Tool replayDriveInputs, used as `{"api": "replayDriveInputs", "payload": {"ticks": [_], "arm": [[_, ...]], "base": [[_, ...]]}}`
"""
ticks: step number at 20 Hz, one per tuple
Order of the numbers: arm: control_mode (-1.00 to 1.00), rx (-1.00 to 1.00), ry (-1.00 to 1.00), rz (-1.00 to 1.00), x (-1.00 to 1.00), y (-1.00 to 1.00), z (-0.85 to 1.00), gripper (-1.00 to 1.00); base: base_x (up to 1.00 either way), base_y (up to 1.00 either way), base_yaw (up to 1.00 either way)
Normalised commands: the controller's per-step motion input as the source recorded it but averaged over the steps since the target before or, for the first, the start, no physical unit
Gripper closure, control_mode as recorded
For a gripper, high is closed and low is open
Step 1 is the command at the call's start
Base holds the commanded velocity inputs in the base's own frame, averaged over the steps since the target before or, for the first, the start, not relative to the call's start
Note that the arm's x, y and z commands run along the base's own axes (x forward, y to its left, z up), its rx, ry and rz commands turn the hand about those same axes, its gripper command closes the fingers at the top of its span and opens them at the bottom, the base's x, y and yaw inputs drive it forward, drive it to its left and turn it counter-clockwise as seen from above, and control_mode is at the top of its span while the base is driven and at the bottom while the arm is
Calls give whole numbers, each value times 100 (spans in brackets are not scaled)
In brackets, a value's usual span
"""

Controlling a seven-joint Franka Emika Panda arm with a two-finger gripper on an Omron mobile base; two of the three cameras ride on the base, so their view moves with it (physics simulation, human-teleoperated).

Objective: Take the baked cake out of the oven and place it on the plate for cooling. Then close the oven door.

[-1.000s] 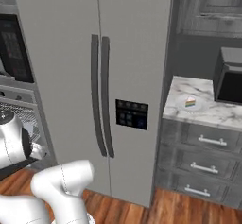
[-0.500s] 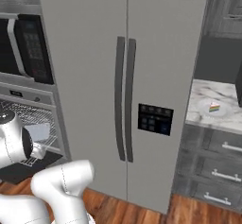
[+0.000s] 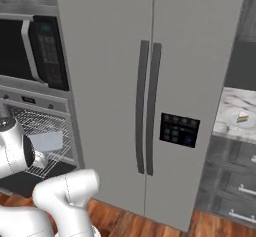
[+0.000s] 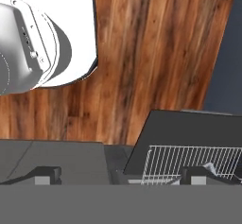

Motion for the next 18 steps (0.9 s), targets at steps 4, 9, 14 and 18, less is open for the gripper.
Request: {"api": "replayDriveInputs", "payload": {"ticks": [4,9,14,18], "arm": [[100,0,0,0,0,0,0,-100],[100,0,0,0,0,0,0,-100],[100,0,0,0,0,0,0,-100],[100,0,0,0,0,0,0,-100]], "base": [[35,43,2],[50,9,1],[48,3,2],[15,31,5]]}}
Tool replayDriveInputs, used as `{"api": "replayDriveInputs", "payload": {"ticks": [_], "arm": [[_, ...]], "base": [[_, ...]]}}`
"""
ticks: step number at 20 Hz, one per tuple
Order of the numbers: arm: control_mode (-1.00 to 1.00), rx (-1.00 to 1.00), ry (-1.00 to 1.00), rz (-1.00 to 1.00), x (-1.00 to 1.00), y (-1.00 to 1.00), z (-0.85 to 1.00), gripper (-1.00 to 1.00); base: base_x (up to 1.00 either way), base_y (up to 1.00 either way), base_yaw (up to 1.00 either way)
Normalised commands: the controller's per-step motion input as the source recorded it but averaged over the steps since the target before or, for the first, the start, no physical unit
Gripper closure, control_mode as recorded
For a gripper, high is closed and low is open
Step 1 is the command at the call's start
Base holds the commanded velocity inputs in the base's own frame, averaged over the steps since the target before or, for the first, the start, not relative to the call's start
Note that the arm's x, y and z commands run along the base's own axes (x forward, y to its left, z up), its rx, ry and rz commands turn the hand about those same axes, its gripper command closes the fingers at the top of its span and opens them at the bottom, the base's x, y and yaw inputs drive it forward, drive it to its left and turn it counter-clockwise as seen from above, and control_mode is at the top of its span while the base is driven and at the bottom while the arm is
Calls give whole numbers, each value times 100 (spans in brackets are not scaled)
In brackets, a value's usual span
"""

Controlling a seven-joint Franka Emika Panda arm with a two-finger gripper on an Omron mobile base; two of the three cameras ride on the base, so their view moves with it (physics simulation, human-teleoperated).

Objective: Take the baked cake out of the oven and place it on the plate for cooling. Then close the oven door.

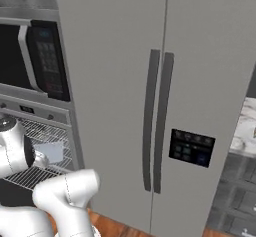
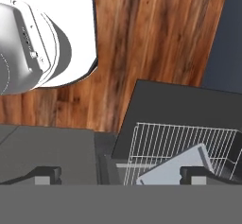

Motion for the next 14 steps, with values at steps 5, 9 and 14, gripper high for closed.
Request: {"api": "replayDriveInputs", "payload": {"ticks": [5,9,14], "arm": [[100,0,0,0,0,0,0,-100],[100,0,0,0,0,0,0,-100],[100,0,0,0,0,0,0,-100]], "base": [[2,46,1],[5,44,4],[-12,36,2]]}}
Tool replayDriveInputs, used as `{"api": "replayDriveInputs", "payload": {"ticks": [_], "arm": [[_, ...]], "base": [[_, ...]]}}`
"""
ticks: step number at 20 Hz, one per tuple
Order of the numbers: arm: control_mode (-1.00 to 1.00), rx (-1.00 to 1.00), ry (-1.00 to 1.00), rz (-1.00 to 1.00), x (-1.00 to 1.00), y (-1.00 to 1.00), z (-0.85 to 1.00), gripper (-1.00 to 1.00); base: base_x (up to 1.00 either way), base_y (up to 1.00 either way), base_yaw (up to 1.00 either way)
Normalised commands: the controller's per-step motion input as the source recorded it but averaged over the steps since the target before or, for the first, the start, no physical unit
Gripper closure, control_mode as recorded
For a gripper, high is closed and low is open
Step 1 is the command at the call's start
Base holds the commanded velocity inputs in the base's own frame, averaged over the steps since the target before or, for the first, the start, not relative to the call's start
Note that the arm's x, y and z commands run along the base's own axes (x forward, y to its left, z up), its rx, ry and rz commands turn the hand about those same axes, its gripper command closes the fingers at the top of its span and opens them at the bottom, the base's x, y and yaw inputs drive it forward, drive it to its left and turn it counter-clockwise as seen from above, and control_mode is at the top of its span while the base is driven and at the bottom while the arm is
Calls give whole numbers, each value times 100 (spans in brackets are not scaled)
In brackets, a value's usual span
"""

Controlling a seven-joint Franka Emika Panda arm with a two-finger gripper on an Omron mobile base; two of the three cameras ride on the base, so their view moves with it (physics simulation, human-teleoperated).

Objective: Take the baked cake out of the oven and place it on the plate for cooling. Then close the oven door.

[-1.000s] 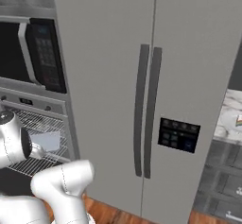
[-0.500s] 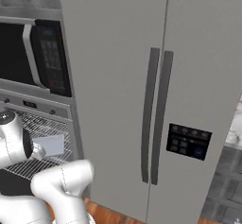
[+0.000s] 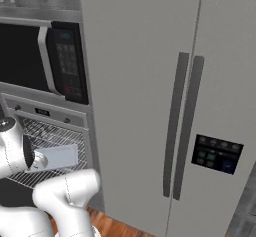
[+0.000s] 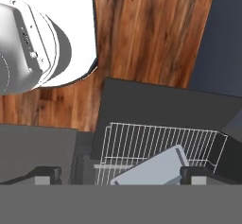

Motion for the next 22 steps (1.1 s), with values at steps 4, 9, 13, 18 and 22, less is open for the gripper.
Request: {"api": "replayDriveInputs", "payload": {"ticks": [4,9,13,18,22], "arm": [[100,0,0,0,0,0,0,-100],[100,0,0,0,0,0,0,-100],[100,0,0,0,0,0,0,-100],[100,0,0,0,0,0,0,-100],[100,0,0,0,0,0,0,-100]], "base": [[7,17,12],[0,15,15],[0,0,2],[0,0,0],[0,0,0]]}}
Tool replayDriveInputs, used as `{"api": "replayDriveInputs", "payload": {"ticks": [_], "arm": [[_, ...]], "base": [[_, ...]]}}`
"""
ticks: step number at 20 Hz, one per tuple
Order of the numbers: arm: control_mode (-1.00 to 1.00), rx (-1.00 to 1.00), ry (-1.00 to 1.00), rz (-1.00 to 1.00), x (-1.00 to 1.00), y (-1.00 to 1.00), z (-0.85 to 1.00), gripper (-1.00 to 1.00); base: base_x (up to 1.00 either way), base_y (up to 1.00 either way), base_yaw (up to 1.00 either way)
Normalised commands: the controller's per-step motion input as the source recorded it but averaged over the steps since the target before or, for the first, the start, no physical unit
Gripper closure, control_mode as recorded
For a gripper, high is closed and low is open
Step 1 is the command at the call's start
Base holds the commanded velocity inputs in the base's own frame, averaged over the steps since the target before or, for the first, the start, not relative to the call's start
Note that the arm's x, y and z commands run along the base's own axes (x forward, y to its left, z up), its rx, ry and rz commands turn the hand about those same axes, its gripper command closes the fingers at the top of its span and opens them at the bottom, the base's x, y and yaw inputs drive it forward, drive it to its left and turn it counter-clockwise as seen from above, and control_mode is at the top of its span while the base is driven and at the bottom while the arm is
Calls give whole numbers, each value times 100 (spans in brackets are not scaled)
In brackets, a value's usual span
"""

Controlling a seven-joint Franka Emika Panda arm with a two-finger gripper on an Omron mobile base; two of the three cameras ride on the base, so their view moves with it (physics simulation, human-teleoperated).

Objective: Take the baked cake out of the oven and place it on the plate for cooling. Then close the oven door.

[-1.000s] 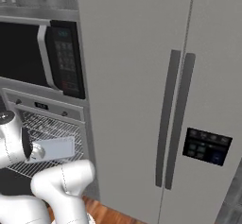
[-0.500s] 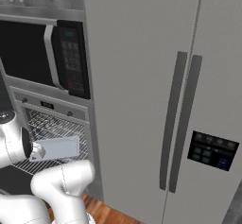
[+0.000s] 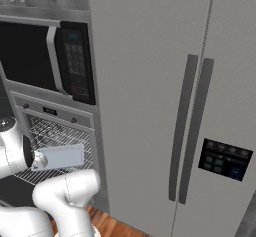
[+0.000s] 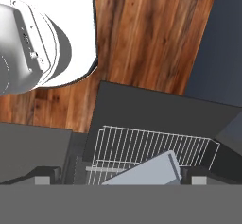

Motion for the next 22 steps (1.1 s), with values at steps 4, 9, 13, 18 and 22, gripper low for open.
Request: {"api": "replayDriveInputs", "payload": {"ticks": [4,9,13,18,22], "arm": [[100,0,0,0,0,0,0,-100],[-100,0,0,0,0,0,0,-100],[-100,0,0,0,0,0,0,-100],[-100,0,0,0,0,0,0,-100],[-100,0,-5,0,-16,11,-6,-100]], "base": [[0,0,0],[0,0,0],[0,0,0],[0,0,0],[0,0,0]]}}
